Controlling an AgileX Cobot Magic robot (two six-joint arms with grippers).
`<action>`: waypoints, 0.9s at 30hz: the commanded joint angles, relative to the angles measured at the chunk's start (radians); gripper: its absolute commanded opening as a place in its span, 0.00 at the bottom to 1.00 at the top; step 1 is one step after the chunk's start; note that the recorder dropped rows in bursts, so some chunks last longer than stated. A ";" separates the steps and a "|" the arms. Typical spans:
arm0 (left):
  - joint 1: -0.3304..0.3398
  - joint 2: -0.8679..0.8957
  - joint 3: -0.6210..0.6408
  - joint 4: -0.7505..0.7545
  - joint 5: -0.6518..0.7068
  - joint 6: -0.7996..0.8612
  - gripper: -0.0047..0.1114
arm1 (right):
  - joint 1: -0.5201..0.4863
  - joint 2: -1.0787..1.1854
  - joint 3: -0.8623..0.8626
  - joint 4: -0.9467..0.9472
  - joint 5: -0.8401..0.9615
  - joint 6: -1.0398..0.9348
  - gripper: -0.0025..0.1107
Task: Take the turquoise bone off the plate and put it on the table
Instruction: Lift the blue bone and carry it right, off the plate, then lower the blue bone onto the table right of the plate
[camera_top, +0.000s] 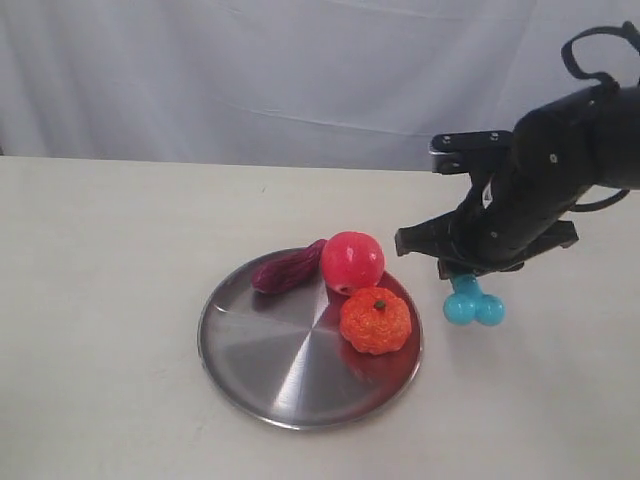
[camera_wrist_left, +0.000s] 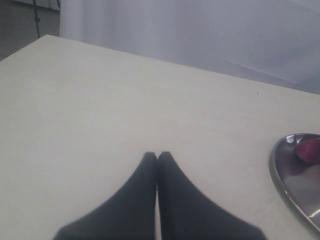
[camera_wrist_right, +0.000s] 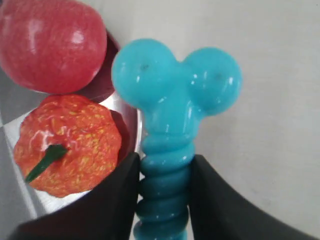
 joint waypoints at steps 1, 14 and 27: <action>-0.005 -0.001 0.003 -0.003 -0.005 -0.002 0.04 | -0.047 0.022 0.028 -0.017 -0.072 0.021 0.02; -0.005 -0.001 0.003 -0.003 -0.005 -0.002 0.04 | -0.056 0.161 0.028 -0.035 -0.131 0.023 0.02; -0.005 -0.001 0.003 -0.003 -0.005 -0.002 0.04 | -0.058 0.218 0.028 -0.039 -0.155 0.021 0.02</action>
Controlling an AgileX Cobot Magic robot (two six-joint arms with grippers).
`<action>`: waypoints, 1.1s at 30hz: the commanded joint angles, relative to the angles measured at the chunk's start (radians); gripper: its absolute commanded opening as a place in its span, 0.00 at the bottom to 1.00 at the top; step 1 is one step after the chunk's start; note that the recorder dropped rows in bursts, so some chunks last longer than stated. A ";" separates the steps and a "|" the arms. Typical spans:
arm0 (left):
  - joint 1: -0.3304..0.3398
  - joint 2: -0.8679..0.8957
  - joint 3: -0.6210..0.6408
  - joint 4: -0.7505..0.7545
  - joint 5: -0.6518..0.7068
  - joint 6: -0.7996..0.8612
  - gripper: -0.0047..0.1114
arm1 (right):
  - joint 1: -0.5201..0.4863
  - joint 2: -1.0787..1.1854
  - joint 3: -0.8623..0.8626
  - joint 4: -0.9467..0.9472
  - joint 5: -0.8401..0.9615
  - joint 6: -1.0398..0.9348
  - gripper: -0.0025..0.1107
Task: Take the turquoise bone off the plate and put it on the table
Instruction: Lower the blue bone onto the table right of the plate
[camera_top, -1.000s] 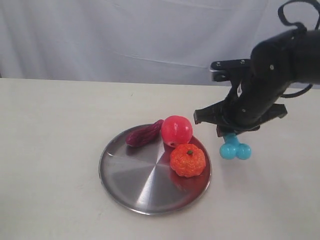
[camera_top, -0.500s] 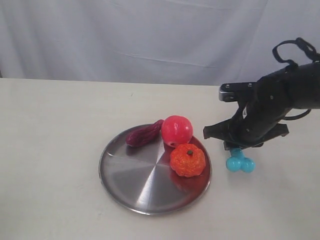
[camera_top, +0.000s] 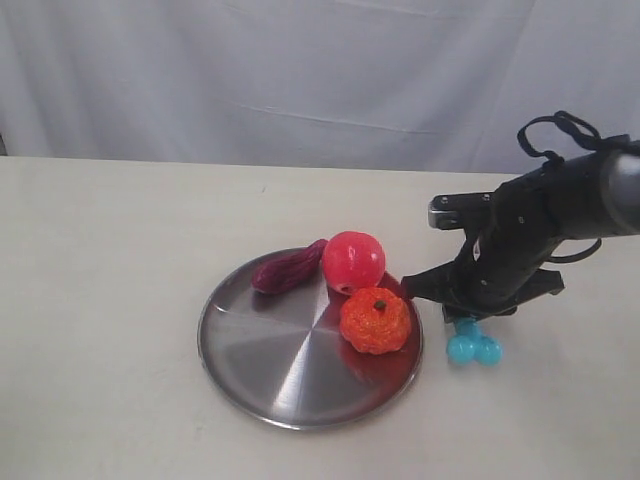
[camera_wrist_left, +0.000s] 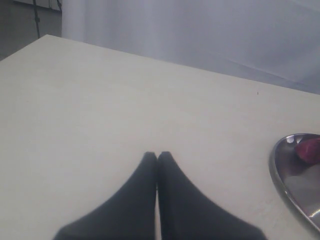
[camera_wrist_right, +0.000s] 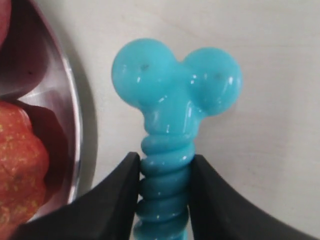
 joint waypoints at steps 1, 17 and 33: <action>-0.005 -0.001 0.003 -0.003 -0.005 -0.002 0.04 | -0.004 0.014 0.002 -0.013 -0.022 0.003 0.02; -0.005 -0.001 0.003 -0.003 -0.005 -0.002 0.04 | -0.004 0.015 0.002 -0.008 -0.022 0.003 0.02; -0.005 -0.001 0.003 -0.003 -0.005 -0.002 0.04 | -0.004 0.015 0.002 -0.006 0.022 0.014 0.02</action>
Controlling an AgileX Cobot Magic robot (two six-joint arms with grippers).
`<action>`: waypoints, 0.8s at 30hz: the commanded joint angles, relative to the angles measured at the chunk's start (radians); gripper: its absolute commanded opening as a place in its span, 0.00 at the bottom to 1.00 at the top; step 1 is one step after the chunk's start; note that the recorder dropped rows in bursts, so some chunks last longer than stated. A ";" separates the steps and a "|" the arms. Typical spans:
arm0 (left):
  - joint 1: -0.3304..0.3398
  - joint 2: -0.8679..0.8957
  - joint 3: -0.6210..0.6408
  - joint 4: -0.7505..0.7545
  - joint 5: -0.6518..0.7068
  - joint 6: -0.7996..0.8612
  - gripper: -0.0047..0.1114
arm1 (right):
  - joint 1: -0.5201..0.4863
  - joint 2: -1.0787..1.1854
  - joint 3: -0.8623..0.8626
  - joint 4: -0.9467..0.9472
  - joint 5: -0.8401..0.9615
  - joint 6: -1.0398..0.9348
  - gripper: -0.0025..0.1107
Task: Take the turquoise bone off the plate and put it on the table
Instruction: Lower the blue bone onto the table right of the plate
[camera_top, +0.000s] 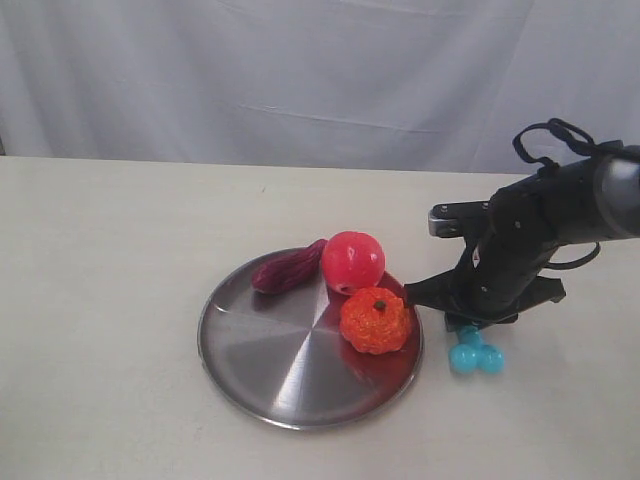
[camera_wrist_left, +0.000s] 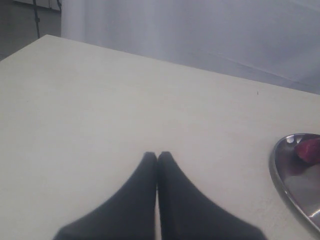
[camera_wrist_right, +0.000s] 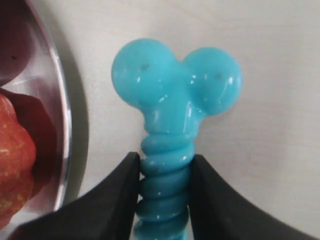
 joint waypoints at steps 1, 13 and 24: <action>-0.005 -0.001 0.003 -0.003 -0.005 -0.002 0.04 | -0.004 -0.001 0.000 -0.006 -0.002 0.015 0.02; -0.005 -0.001 0.003 -0.003 -0.005 -0.002 0.04 | -0.004 -0.001 0.000 -0.006 -0.002 0.035 0.40; -0.005 -0.001 0.003 -0.003 -0.005 -0.002 0.04 | -0.003 -0.065 -0.004 0.018 0.027 0.036 0.56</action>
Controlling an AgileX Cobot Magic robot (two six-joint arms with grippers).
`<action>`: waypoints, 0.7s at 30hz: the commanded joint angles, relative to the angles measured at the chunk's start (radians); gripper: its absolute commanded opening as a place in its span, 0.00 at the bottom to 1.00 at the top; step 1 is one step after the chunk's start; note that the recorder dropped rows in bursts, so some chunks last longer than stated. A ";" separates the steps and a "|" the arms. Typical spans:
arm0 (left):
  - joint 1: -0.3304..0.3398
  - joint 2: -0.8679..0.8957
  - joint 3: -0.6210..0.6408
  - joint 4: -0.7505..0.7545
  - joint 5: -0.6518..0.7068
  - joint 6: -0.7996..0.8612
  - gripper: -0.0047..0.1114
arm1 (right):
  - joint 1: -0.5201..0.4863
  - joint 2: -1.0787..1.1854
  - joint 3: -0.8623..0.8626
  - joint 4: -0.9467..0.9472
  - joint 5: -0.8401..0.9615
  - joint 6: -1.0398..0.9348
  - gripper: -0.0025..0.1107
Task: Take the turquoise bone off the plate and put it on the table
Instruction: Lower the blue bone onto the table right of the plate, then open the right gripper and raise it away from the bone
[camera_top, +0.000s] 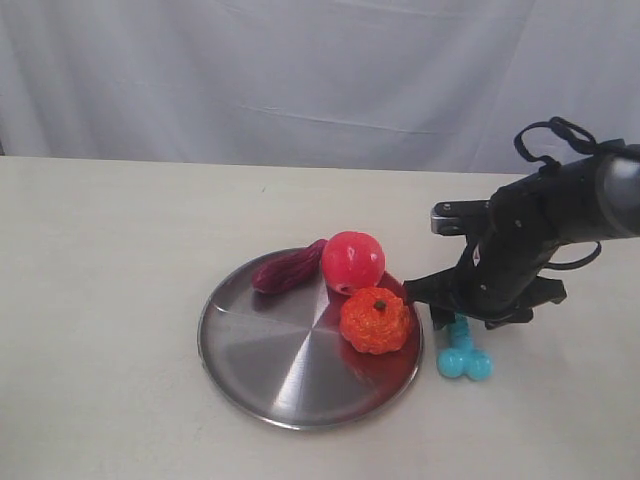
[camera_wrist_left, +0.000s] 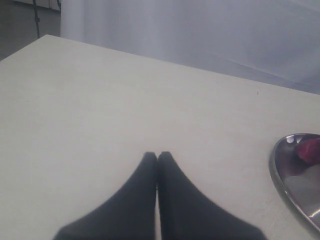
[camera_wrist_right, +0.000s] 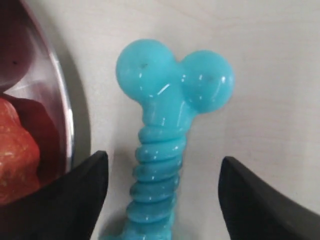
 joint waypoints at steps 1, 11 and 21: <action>-0.005 -0.001 0.003 -0.003 -0.005 -0.002 0.04 | -0.003 -0.079 -0.006 0.012 0.037 0.006 0.56; -0.005 -0.001 0.003 -0.003 -0.005 -0.002 0.04 | -0.003 -0.455 -0.006 0.012 0.250 -0.012 0.46; -0.005 -0.001 0.003 -0.003 -0.005 -0.002 0.04 | -0.003 -0.920 -0.006 0.012 0.553 -0.054 0.03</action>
